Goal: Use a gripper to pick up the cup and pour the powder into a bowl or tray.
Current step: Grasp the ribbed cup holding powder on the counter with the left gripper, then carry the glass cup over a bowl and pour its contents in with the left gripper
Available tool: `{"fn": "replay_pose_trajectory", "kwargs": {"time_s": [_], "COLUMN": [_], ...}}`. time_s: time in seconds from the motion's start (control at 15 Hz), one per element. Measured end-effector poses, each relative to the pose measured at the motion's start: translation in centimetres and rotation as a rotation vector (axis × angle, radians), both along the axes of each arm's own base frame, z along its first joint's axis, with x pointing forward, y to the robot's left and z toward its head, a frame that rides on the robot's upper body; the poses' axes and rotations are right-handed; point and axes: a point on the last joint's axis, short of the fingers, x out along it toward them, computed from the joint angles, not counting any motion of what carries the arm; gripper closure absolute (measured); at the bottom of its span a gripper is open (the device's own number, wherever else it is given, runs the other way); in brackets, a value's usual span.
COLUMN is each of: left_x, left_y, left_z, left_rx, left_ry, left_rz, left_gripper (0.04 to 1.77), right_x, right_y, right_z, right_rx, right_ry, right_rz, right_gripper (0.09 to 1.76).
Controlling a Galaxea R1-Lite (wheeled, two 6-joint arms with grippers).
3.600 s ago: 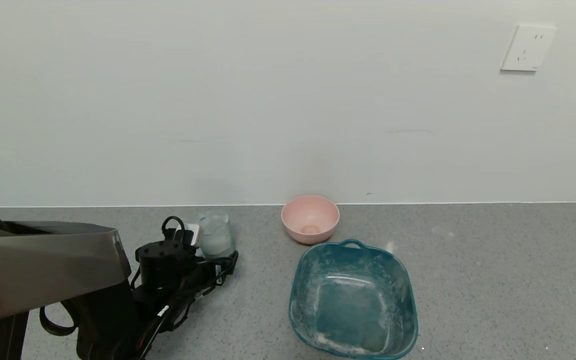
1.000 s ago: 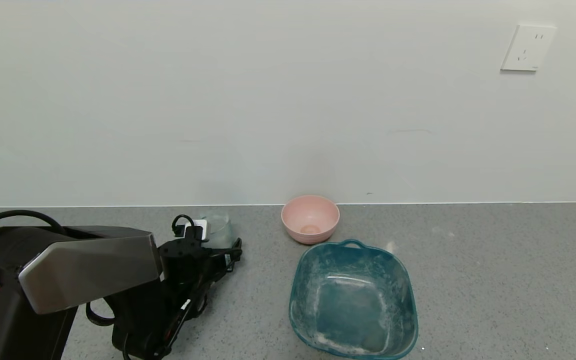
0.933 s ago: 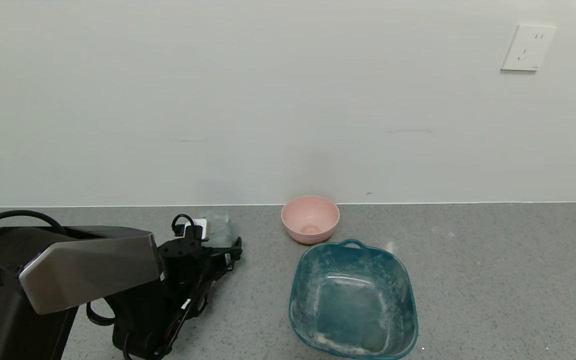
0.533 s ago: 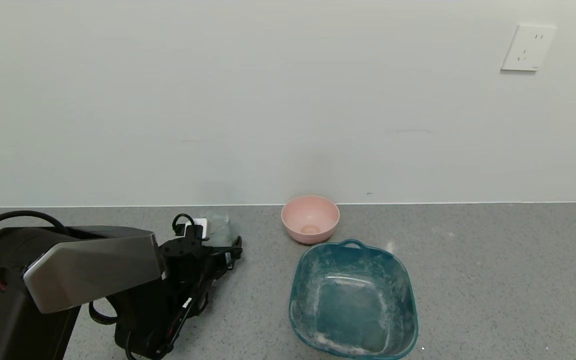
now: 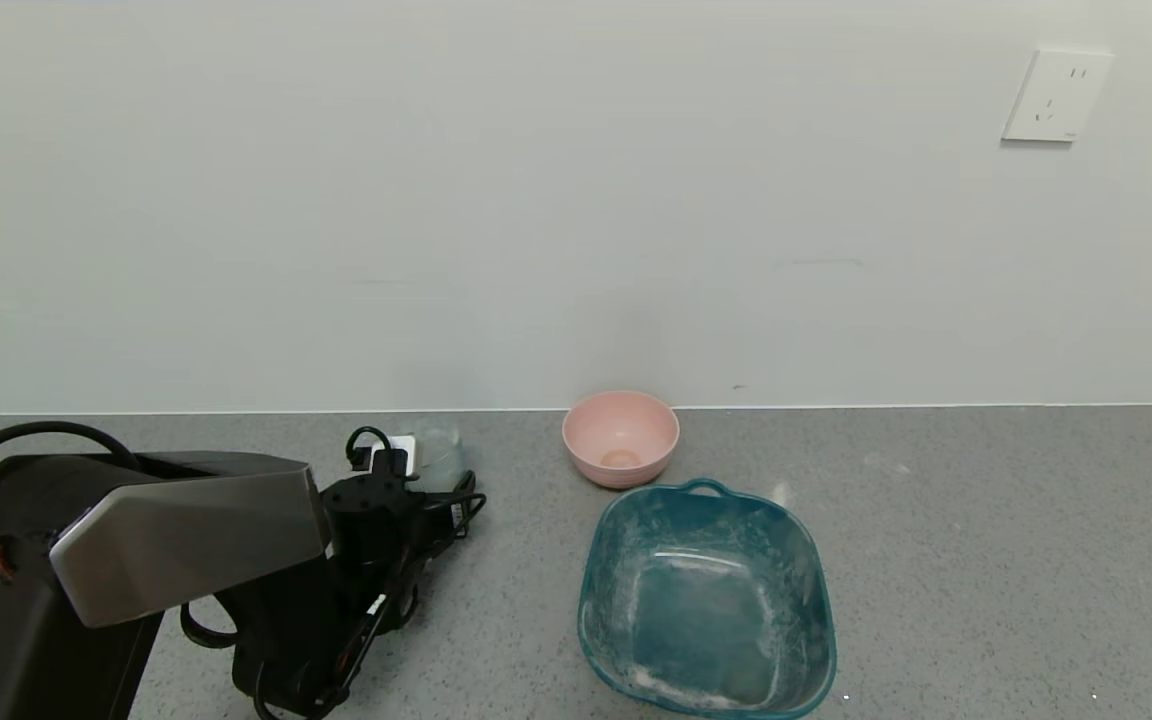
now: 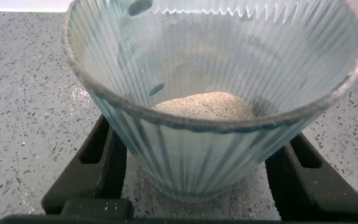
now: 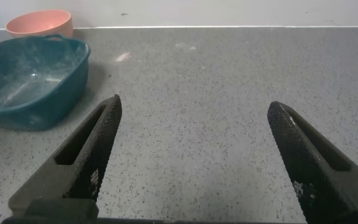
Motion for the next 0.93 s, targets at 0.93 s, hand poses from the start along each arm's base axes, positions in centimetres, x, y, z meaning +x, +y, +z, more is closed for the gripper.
{"fn": "replay_pose_trajectory", "kwargs": {"time_s": [0.93], "left_x": [-0.5], "left_y": [0.1], "left_z": [1.1], "left_rx": [0.016], "left_ry": [0.018], "left_rz": [-0.004], "left_gripper": [0.53], "right_x": [0.0], "right_y": [0.0], "right_z": [0.0], "right_rx": [0.000], "right_ry": [0.000], "right_rz": [0.000], "right_gripper": [0.14]}}
